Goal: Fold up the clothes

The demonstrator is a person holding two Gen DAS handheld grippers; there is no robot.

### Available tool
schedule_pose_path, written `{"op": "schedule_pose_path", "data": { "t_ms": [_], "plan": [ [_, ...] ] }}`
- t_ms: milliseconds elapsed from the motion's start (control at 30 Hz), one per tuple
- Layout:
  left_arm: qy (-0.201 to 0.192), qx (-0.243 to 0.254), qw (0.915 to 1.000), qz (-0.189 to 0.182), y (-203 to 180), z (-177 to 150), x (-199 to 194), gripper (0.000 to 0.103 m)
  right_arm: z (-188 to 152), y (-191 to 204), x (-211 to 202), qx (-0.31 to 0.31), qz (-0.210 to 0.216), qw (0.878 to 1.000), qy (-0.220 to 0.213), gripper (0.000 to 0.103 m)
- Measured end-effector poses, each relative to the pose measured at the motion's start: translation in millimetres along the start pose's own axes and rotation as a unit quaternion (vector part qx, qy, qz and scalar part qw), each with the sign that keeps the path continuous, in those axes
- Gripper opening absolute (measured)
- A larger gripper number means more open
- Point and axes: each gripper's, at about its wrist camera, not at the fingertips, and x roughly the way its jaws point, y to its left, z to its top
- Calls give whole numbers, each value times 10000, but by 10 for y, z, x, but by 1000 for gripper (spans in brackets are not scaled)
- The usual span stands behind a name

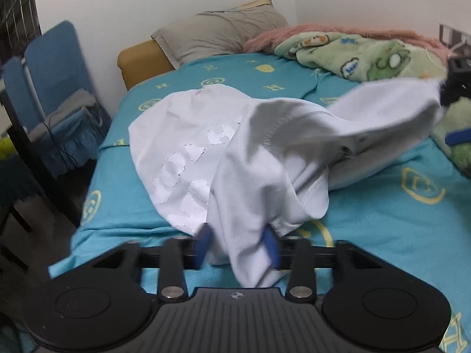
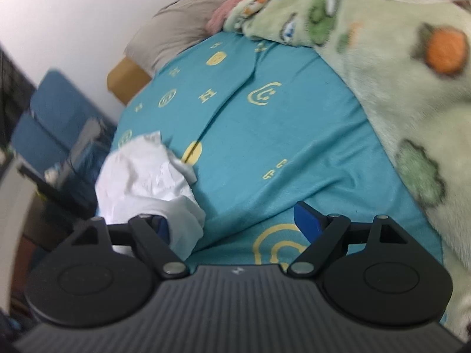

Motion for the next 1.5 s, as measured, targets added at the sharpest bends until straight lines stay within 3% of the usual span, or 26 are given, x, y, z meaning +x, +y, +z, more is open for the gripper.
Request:
{"op": "schedule_pose_path", "data": {
  "t_ms": [33,167,233,333,500,600,700,800,900,1000,1033,1100,1300,1400,1500],
  "plan": [
    [-69,-122,9999,-29,50,14,-12,8,13,-44,16,118,-70,9999,21,83],
    [-620,-784,9948,-211,346,145,-316,4,-2,-182,208,376,-457,9974,414,83],
    [-920,-1104,9884,-484,538,235,-599,4,-10,-178,283,291,-598,9963,548,83],
    [-1190,-1200,9801,-1040,785,345,-986,4,-5,-133,333,134,-605,9963,597,83],
    [-351,-988,9823,-1554,1110,413,-875,5,21,-45,435,-253,-570,9949,794,83],
    [214,-872,9857,-1427,1188,460,-576,5,-1,0,472,-460,-618,9925,945,83],
    [434,-1057,9801,-1621,1283,546,-276,5,4,66,506,-597,-562,9918,977,83],
    [391,-1244,9765,-1713,1355,621,17,6,27,160,605,-795,-585,9906,948,83],
    [267,-1439,9784,-1459,1384,674,370,9,52,246,793,-1030,-664,9882,923,83],
    [200,-1563,9830,-940,1406,622,625,33,61,272,985,-1141,-673,9857,1040,83],
    [216,-1530,9849,-786,1401,603,661,46,66,253,1034,-1094,-629,9859,1103,83],
    [232,-1352,9888,-584,1391,589,661,49,91,174,1087,-754,-404,9887,1229,86],
    [-290,-825,9960,-191,1196,697,98,59,209,72,873,88,81,9963,850,84],
    [-590,-560,9967,40,1033,691,-237,66,238,176,677,-277,97,9987,408,84],
    [-739,-609,9953,165,967,634,-415,73,217,332,480,-873,52,9962,25,84]
  ]
}}
